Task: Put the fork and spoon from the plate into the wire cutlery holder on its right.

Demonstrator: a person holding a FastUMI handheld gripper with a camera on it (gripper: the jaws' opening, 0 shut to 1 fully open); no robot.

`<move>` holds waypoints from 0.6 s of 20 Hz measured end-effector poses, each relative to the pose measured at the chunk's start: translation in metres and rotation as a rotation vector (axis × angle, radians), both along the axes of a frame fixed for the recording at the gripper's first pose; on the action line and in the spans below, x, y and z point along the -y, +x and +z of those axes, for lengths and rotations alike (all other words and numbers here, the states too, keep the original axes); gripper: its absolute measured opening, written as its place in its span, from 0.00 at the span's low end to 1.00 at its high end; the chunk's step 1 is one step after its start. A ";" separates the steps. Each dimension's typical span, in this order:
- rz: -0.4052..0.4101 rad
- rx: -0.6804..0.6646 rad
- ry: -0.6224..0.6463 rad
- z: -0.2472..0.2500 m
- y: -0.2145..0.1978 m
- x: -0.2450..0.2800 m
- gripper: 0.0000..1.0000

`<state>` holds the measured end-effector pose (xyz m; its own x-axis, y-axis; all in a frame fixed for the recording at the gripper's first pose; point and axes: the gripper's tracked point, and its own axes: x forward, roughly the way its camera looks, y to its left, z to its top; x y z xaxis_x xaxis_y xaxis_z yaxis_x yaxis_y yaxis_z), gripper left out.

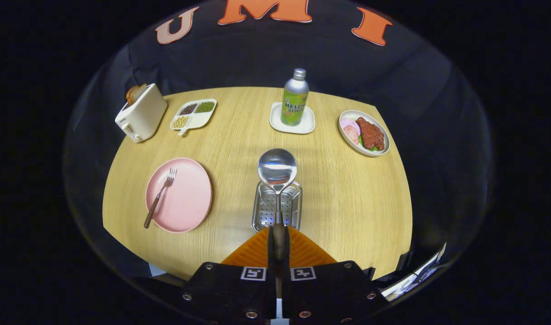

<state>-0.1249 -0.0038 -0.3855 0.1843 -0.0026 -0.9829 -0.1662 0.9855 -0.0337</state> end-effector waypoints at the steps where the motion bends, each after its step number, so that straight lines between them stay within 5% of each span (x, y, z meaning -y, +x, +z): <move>1: 0.010 -0.029 -0.005 -0.003 -0.002 0.003 0.06; 12: 0.082 -0.377 0.004 -0.031 -0.028 0.013 0.06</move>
<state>-0.1529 -0.0167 -0.4170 -0.1911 0.0015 -0.9816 -0.2443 0.9684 0.0491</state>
